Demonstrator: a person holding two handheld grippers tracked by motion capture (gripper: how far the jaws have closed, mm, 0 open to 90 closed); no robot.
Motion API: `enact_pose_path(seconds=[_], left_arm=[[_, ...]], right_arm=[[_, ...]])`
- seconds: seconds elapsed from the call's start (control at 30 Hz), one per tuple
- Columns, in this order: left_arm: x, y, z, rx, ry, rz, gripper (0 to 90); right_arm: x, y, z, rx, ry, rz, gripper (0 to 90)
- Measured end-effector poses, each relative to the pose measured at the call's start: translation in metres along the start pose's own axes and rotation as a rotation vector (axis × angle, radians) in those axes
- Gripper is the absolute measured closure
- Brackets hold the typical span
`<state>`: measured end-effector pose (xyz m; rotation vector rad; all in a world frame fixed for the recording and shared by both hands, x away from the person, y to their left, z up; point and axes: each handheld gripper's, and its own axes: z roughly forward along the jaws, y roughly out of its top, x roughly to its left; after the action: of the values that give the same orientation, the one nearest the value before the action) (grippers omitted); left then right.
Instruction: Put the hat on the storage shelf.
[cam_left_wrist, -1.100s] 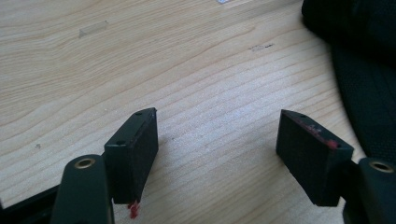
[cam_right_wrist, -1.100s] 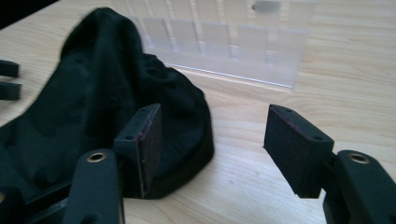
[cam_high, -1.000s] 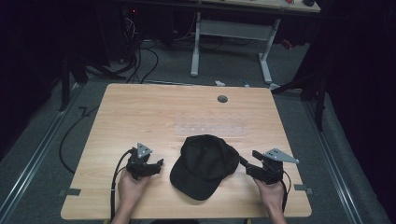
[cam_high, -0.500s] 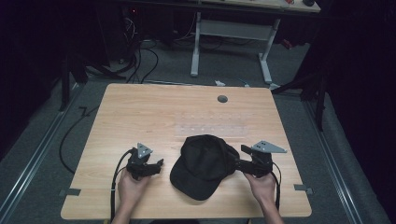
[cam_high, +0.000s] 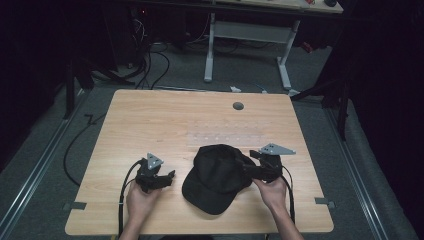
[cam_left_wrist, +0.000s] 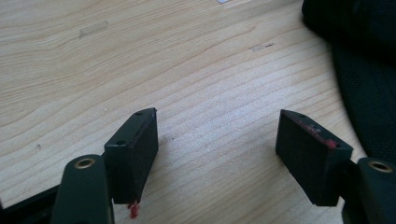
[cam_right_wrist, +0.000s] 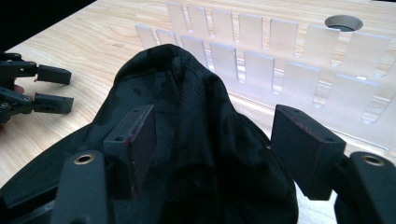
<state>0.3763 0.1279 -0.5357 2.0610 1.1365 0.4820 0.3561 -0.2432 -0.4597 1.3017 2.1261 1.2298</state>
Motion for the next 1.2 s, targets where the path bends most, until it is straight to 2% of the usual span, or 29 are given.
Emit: enact_pose_path(seconds=[0.33,0.5,0.63,0.8,1.0,1.2], left_arm=[[0.0,0.0,0.0,0.0,0.0,0.0,30.1],[0.0,0.0,0.0,0.0,-0.002,-0.001,30.0],[0.0,0.0,0.0,0.0,-0.003,-0.002,29.9],[0.0,0.0,0.0,-0.002,-0.002,-0.003,29.9],[0.0,0.0,0.0,-0.002,-0.002,-0.004,29.9],[0.001,0.0,0.0,-0.003,-0.004,-0.005,29.9]], right_arm=[[0.0,0.008,0.016,0.039,0.002,0.006,32.7],[-0.001,0.009,0.024,0.063,-0.009,0.012,35.8],[-0.001,0.008,0.03,0.087,0.002,0.029,39.9],[-0.002,0.007,0.036,0.098,-0.002,0.034,46.9],[0.0,0.007,0.037,0.112,0.009,0.014,62.8],[0.0,0.007,0.037,0.134,0.036,0.023,74.8]])
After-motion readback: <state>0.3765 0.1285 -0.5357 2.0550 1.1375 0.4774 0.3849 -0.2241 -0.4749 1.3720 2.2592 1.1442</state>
